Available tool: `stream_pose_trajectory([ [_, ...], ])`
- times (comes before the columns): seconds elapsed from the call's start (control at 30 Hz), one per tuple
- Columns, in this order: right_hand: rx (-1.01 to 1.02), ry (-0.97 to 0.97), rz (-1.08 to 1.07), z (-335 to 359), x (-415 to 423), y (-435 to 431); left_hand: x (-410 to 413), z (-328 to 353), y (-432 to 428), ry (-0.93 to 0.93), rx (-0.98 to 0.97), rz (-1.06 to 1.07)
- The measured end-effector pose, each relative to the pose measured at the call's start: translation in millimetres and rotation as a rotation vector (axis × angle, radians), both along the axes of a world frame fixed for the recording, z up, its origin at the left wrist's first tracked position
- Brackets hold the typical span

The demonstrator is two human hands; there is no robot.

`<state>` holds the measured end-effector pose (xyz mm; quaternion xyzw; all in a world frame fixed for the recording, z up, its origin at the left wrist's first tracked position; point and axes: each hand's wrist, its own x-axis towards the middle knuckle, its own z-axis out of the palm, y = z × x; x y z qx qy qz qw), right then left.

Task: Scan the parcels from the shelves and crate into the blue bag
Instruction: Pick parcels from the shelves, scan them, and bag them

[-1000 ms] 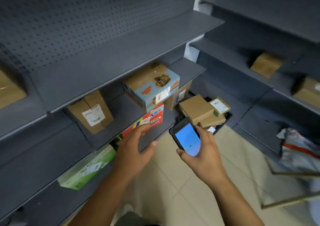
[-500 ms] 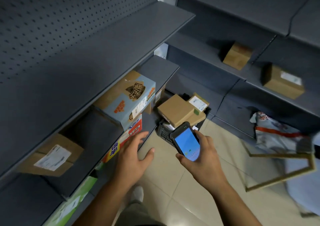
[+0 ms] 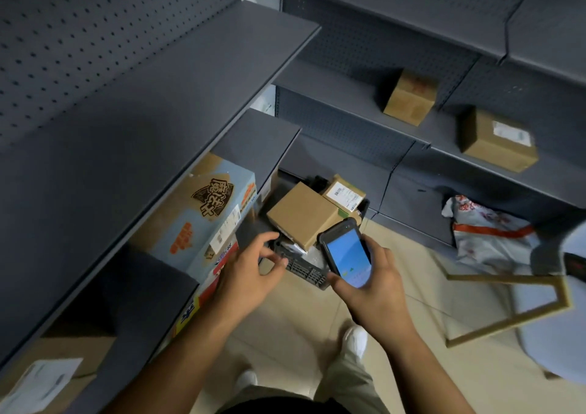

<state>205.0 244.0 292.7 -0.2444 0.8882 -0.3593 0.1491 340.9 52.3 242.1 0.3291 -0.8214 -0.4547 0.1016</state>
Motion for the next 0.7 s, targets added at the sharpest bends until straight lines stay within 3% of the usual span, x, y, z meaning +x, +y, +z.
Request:
stream_pose_trajectory([
  [0.27, 0.018, -0.095, 0.054, -28, -125, 13, -117, -27, 23, -0.209, 0.027, -0.055],
  [0.47, 0.058, -0.169, 0.039, -47, -216, 26, -223, -23, 20, -0.260, 0.022, -0.017],
  [0.7, 0.097, -0.226, -0.023, -79, -270, 12, -286, -56, 17, -0.315, 0.021, -0.048],
])
